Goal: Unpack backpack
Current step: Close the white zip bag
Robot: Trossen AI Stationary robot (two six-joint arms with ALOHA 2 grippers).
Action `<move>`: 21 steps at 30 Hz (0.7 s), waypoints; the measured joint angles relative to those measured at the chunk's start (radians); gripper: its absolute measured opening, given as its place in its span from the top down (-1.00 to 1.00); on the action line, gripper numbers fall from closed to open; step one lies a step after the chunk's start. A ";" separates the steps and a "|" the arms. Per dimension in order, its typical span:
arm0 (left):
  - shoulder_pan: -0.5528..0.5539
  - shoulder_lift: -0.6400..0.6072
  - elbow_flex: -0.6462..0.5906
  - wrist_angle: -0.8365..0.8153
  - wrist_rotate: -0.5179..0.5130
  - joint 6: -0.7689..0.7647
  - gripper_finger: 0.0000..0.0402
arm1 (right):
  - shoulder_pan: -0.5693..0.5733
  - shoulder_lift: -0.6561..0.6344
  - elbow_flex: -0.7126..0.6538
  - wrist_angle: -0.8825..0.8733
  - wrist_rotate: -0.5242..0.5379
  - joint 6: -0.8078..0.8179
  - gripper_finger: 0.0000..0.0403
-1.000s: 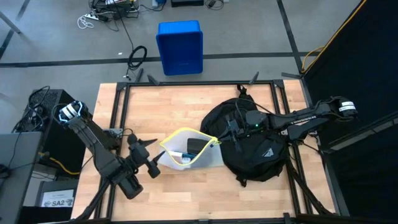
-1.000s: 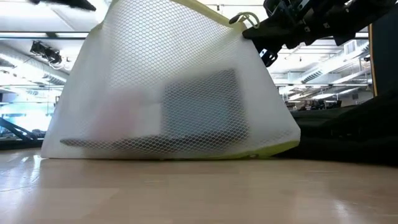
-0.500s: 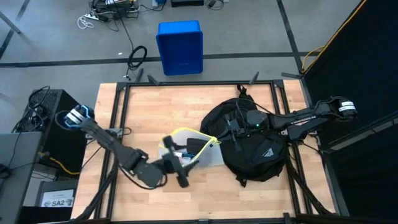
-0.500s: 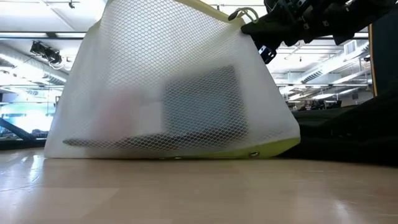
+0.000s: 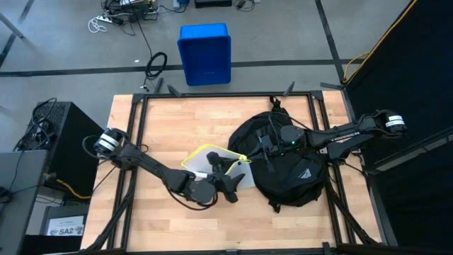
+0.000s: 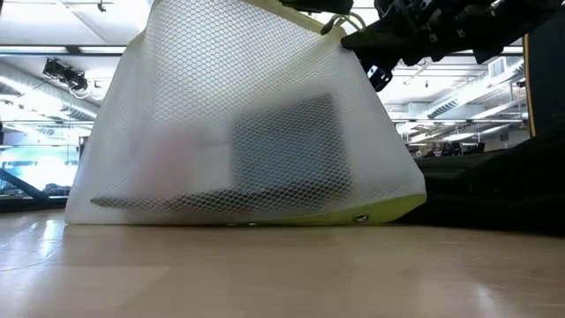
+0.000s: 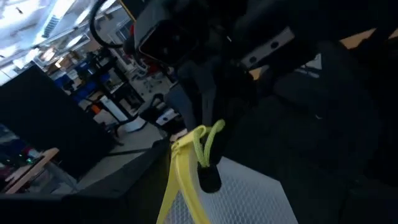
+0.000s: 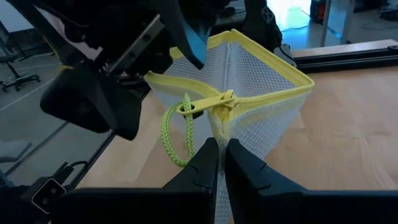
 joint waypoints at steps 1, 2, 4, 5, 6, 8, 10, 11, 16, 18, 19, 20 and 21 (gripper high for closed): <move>0.001 0.002 0.000 -0.004 -0.014 0.015 -0.29 | 0.000 0.000 0.000 0.000 0.000 0.000 1.00; 0.003 0.010 0.000 -0.007 -0.026 0.032 -0.29 | 0.000 0.000 0.000 0.001 0.000 0.000 1.00; 0.009 0.015 0.000 -0.012 -0.047 0.064 -0.28 | 0.000 0.000 0.000 0.004 0.001 0.000 1.00; 0.015 0.021 0.000 -0.010 -0.049 0.074 -0.27 | 0.000 0.000 0.000 0.004 0.001 0.000 1.00; 0.019 0.026 0.000 -0.005 -0.051 0.085 -0.26 | 0.000 0.000 0.000 0.004 0.002 0.000 1.00; 0.024 0.028 0.000 -0.002 -0.052 0.113 -0.24 | 0.000 0.000 0.000 0.005 0.001 0.000 1.00; 0.034 0.032 0.000 0.000 -0.052 0.115 -0.20 | 0.000 0.000 0.000 0.005 0.001 0.000 1.00; 0.039 0.032 0.000 0.000 -0.052 0.116 -0.16 | 0.000 0.000 0.000 0.006 0.001 0.000 1.00; 0.059 0.032 0.000 0.003 -0.054 0.119 0.13 | 0.000 -0.001 0.000 0.004 0.001 0.000 1.00; 0.063 0.032 0.000 0.008 -0.054 0.120 0.29 | 0.000 -0.001 0.000 0.003 0.001 0.000 1.00; 0.066 0.032 0.000 0.011 -0.054 0.121 0.37 | 0.000 -0.001 0.000 0.003 0.001 0.000 1.00; 0.067 0.032 0.000 0.013 -0.055 0.121 0.46 | 0.000 -0.001 0.000 0.001 0.000 0.000 1.00; 0.067 0.032 0.000 0.014 -0.058 0.121 0.56 | 0.000 -0.001 0.000 0.000 -0.001 0.000 1.00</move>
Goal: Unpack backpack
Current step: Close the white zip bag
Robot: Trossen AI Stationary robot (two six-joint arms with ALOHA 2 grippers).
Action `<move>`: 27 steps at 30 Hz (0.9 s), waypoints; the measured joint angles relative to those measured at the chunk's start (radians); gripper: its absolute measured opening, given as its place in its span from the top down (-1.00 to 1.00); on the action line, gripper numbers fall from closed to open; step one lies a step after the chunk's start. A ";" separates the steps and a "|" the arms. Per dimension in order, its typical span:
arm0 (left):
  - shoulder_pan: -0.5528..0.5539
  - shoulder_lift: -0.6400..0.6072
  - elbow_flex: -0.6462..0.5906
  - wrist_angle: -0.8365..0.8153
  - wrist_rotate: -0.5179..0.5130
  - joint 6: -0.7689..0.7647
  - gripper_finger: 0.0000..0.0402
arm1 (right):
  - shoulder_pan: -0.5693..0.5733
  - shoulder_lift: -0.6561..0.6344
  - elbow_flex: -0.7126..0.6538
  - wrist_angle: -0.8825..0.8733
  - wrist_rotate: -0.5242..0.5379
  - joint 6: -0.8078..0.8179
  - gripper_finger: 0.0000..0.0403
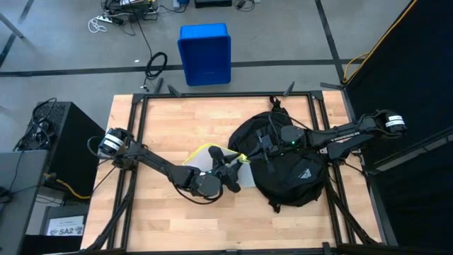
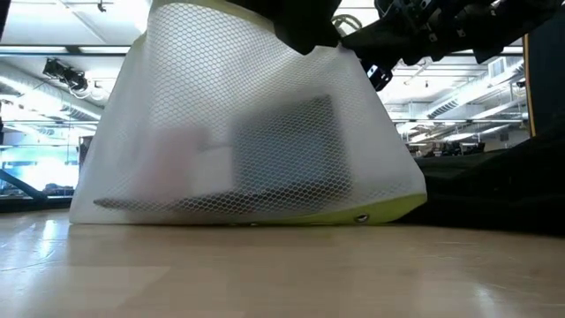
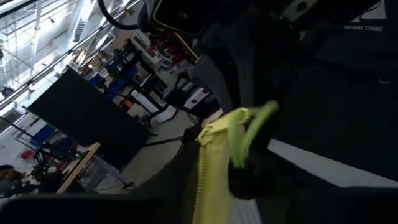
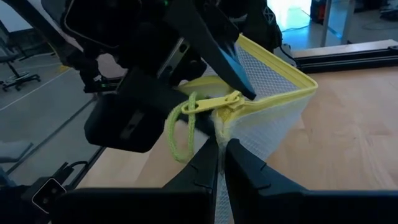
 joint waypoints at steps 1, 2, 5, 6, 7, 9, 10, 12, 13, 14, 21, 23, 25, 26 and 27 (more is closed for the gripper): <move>0.000 0.000 0.000 0.002 -0.001 0.003 0.66 | 0.000 0.000 0.000 -0.001 -0.001 0.000 1.00; 0.000 0.000 0.000 0.006 -0.003 0.014 0.76 | 0.000 0.000 0.000 -0.003 -0.001 0.000 1.00; -0.005 0.000 0.000 0.028 -0.010 0.048 0.93 | 0.000 0.000 0.000 -0.004 0.000 0.000 1.00; -0.008 0.000 0.000 0.033 -0.013 0.060 0.94 | 0.001 0.000 0.000 -0.004 0.005 -0.001 1.00; -0.013 0.000 0.006 0.028 -0.020 0.075 0.94 | 0.001 0.000 0.000 -0.003 0.007 -0.003 1.00; -0.026 0.000 0.025 0.025 -0.039 0.109 0.94 | -0.001 -0.001 0.000 -0.003 0.008 -0.004 1.00; -0.034 0.000 0.036 0.026 -0.047 0.131 0.94 | -0.001 -0.001 0.000 -0.004 0.012 -0.004 1.00; -0.057 0.000 0.062 0.026 -0.080 0.180 0.94 | -0.001 -0.001 0.000 -0.007 0.016 -0.004 1.00; -0.069 0.000 0.076 0.020 -0.103 0.203 0.95 | -0.001 -0.001 0.000 -0.007 0.016 -0.004 1.00; -0.081 0.000 0.093 0.010 -0.127 0.222 0.95 | -0.001 -0.001 0.000 -0.007 0.015 -0.003 1.00; -0.156 -0.001 0.185 -0.177 -0.309 0.256 0.96 | -0.001 -0.001 0.000 -0.007 0.005 -0.003 1.00; -0.175 -0.001 0.195 -0.249 -0.338 0.197 0.98 | -0.001 -0.001 0.000 -0.004 -0.006 -0.003 1.00; -0.193 -0.001 0.195 -0.305 -0.385 0.124 0.99 | 0.001 -0.001 0.001 -0.003 -0.020 -0.003 1.00; -0.201 -0.001 0.195 -0.341 -0.415 0.089 0.99 | 0.002 -0.001 0.001 -0.003 -0.028 -0.002 1.00; -0.210 -0.001 0.195 -0.398 -0.437 0.043 0.99 | 0.001 -0.002 0.001 -0.004 -0.036 0.000 1.00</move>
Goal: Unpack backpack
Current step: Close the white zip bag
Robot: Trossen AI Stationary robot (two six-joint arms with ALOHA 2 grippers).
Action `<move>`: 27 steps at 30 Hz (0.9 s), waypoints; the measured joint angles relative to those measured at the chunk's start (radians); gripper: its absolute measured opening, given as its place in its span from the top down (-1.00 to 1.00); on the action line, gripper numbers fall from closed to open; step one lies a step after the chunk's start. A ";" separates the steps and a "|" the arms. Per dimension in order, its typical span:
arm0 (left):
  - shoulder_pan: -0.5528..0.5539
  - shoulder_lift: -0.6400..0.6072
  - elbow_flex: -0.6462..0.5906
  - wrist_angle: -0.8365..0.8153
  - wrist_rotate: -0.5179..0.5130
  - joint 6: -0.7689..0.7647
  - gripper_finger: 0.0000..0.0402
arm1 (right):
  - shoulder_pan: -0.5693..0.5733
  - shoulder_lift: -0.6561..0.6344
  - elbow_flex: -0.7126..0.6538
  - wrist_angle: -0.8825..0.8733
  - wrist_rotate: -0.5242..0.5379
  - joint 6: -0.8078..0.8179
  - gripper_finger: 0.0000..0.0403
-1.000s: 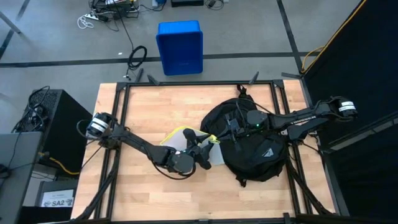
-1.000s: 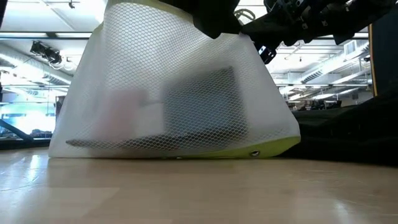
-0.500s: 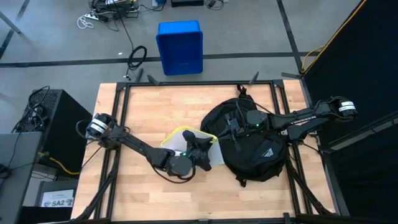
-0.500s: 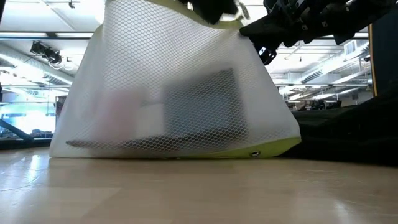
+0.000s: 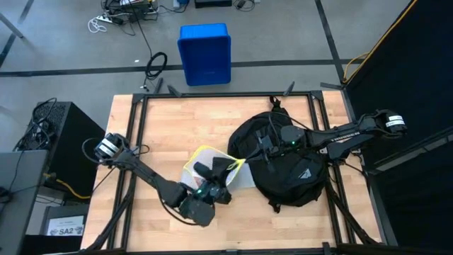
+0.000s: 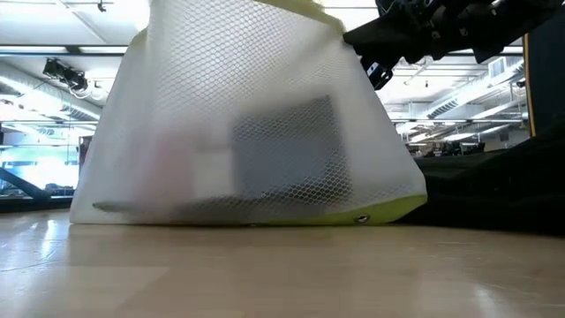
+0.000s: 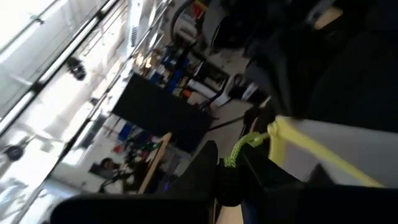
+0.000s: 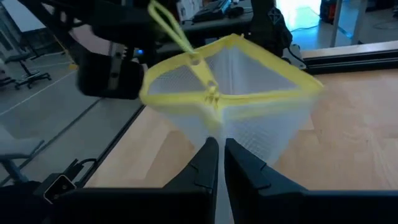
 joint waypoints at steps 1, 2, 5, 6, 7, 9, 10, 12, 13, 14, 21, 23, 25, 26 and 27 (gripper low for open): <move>-0.010 -0.001 0.000 -0.055 -0.018 -0.054 0.99 | 0.000 -0.003 0.000 -0.002 -0.008 0.001 1.00; -0.021 -0.001 0.000 -0.104 -0.025 -0.114 0.99 | 0.001 -0.007 0.000 -0.005 -0.011 0.000 1.00; -0.052 -0.024 -0.001 -0.270 -0.017 -0.325 0.99 | 0.005 -0.033 0.000 -0.021 -0.013 0.000 1.00; -0.062 -0.037 -0.001 -0.330 -0.008 -0.406 0.99 | 0.006 -0.044 0.000 -0.024 -0.015 0.000 1.00; -0.068 -0.047 -0.001 -0.387 0.002 -0.483 0.99 | 0.006 -0.054 0.000 -0.028 -0.017 0.000 1.00; -0.073 -0.058 -0.001 -0.467 0.018 -0.604 0.99 | 0.009 -0.065 0.000 -0.028 -0.016 -0.014 1.00; -0.073 -0.060 -0.001 -0.493 0.030 -0.633 0.99 | 0.011 -0.070 0.000 -0.029 -0.014 -0.022 1.00; -0.062 -0.060 -0.001 -0.500 0.055 -0.651 0.99 | 0.027 -0.072 0.000 -0.019 -0.019 -0.034 1.00; -0.054 -0.060 -0.001 -0.499 0.067 -0.650 0.99 | 0.040 -0.072 0.000 -0.018 -0.018 -0.050 0.99; -0.042 -0.061 -0.001 -0.498 0.085 -0.645 0.99 | 0.055 -0.068 0.000 -0.017 -0.011 -0.072 0.98; 0.042 -0.062 0.000 -0.486 0.180 -0.604 0.99 | 0.173 -0.041 0.000 -0.012 0.175 -0.123 0.50; 0.058 -0.062 0.000 -0.484 0.201 -0.602 0.99 | 0.197 -0.030 0.000 0.007 0.236 -0.121 0.31; 0.073 -0.062 0.000 -0.478 0.210 -0.593 1.00 | 0.218 -0.014 0.001 0.026 0.260 -0.117 0.15; 0.080 -0.062 0.000 -0.469 0.210 -0.578 1.00 | 0.224 -0.001 0.008 0.030 0.263 -0.117 0.07; 0.085 -0.062 0.000 -0.454 0.211 -0.562 1.00 | 0.232 0.014 0.017 0.030 0.272 -0.116 0.01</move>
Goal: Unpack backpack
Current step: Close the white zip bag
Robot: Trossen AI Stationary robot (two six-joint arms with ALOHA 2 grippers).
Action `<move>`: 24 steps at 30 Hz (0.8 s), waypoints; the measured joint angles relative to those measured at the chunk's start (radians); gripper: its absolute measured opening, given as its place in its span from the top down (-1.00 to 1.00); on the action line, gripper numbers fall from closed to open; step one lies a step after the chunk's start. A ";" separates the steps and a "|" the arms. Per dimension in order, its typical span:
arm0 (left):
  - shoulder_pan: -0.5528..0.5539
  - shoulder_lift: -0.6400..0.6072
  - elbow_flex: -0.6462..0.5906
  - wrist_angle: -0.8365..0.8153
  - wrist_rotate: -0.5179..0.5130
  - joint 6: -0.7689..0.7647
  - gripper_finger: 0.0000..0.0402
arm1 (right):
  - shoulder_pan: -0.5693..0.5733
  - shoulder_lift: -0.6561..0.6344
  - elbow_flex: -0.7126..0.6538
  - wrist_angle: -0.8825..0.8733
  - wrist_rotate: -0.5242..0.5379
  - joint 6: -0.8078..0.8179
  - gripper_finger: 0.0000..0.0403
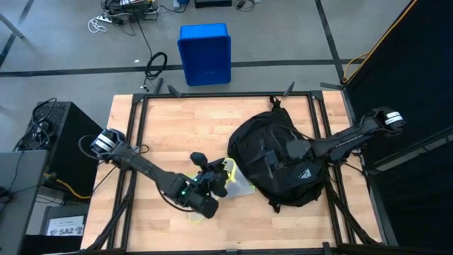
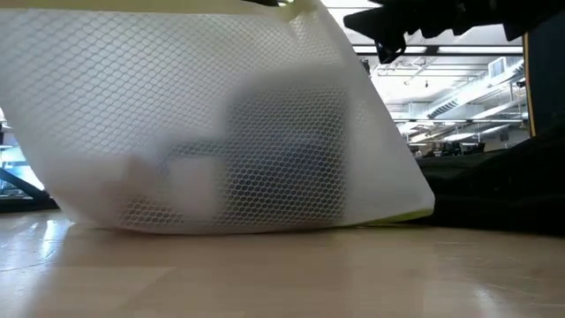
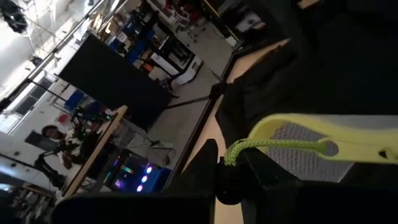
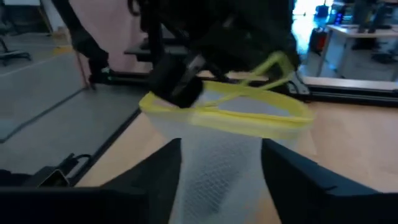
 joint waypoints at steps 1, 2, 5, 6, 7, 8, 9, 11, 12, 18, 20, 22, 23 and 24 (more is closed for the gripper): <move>0.006 0.000 0.000 0.019 0.004 0.026 1.00 | 0.007 0.020 0.011 -0.001 0.015 0.000 -0.05; 0.011 0.000 0.000 0.042 0.011 0.053 1.00 | 0.015 0.042 0.024 -0.002 0.036 -0.001 -0.09; 0.027 0.000 0.001 0.117 0.045 0.129 1.00 | 0.037 0.116 0.078 -0.005 0.097 -0.032 -0.18; 0.032 0.000 0.001 0.140 0.058 0.153 1.00 | 0.045 0.141 0.099 -0.006 0.121 -0.043 -0.19; 0.037 0.000 0.001 0.159 0.064 0.173 1.00 | 0.051 0.164 0.121 -0.010 0.152 -0.051 -0.20; 0.042 0.000 0.001 0.175 0.068 0.191 1.00 | 0.057 0.184 0.142 -0.022 0.184 -0.060 -0.20; 0.045 0.000 0.001 0.186 0.070 0.204 1.00 | 0.061 0.203 0.163 -0.036 0.212 -0.067 -0.20; 0.047 0.000 0.001 0.201 0.070 0.223 1.00 | 0.067 0.231 0.197 -0.070 0.259 -0.071 -0.18; 0.047 0.000 0.001 0.201 0.070 0.224 1.00 | 0.068 0.246 0.213 -0.082 0.270 -0.067 -0.17; 0.048 -0.002 0.001 0.198 0.083 0.224 1.00 | 0.074 0.271 0.254 -0.101 0.272 -0.042 -0.04; 0.048 -0.003 0.001 0.192 0.083 0.224 1.00 | 0.073 0.271 0.254 -0.095 0.272 -0.042 0.04; 0.048 -0.003 0.001 0.190 0.084 0.224 1.00 | 0.073 0.267 0.254 -0.093 0.272 -0.042 0.16; 0.049 -0.003 0.001 0.190 0.086 0.224 1.00 | 0.073 0.265 0.254 -0.095 0.272 -0.043 0.24; 0.049 -0.004 0.001 0.191 0.086 0.224 1.00 | 0.073 0.264 0.255 -0.100 0.272 -0.046 0.34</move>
